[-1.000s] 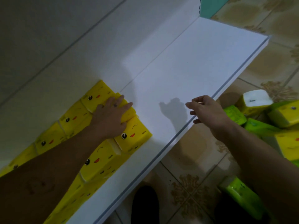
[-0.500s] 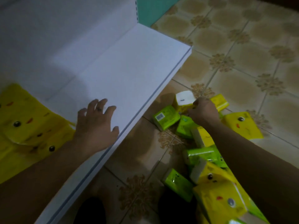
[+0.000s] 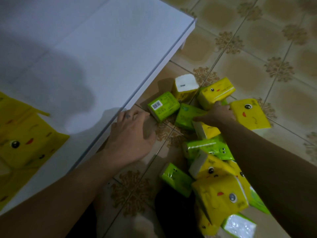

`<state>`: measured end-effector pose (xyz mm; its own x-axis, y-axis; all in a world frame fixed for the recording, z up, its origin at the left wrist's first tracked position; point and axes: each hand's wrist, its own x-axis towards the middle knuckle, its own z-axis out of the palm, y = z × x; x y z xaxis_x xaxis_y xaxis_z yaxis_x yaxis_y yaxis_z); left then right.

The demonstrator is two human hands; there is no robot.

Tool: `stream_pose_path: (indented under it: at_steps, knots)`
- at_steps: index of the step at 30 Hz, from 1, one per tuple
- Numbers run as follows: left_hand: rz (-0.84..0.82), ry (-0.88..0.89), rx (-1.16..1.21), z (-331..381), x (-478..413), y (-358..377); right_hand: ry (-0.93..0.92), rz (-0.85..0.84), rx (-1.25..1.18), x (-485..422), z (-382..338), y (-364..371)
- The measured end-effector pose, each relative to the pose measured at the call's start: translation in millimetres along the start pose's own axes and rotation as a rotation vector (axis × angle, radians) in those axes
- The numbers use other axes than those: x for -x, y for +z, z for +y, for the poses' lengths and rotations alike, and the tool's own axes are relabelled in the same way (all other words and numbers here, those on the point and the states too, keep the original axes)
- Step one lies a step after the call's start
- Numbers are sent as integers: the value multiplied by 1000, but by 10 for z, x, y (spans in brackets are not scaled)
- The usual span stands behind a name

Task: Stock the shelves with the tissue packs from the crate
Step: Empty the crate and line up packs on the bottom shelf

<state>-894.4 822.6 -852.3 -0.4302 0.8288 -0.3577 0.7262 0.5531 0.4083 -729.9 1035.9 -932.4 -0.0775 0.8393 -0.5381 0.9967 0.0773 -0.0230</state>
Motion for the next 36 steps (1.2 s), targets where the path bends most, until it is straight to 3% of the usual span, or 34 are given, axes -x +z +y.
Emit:
stream_pose_path:
  at_steps: [4, 9, 14, 21, 26, 28, 31, 34, 36]
  knots:
    - [-13, 16, 3, 0, 58, 66, 25, 48, 21, 101, 69, 131]
    - [-29, -3, 26, 12, 92, 94, 50, -39, -159, 74, 158, 239]
    - [-80, -36, 68, -42, 105, 135, 13, 49, -374, 8, 286, 247]
    - [-125, -94, 91, -126, 67, 87, 100, -94, -524, 13, 149, 181]
    - [-147, -195, 383, -201, 63, -10, -51, -176, -783, 172, -215, -159]
    - [-149, -286, 510, -206, 88, -66, -122, -258, -807, 334, -329, -345]
    - [-179, -445, 802, -190, 151, -226, -239, -550, -902, 625, -484, -511]
    - [-250, -469, 1141, -169, 266, -518, -336, -812, -1046, 1027, -734, -657]
    - [-186, -459, 1259, -163, 346, -762, -365, -891, -1105, 1337, -901, -820]
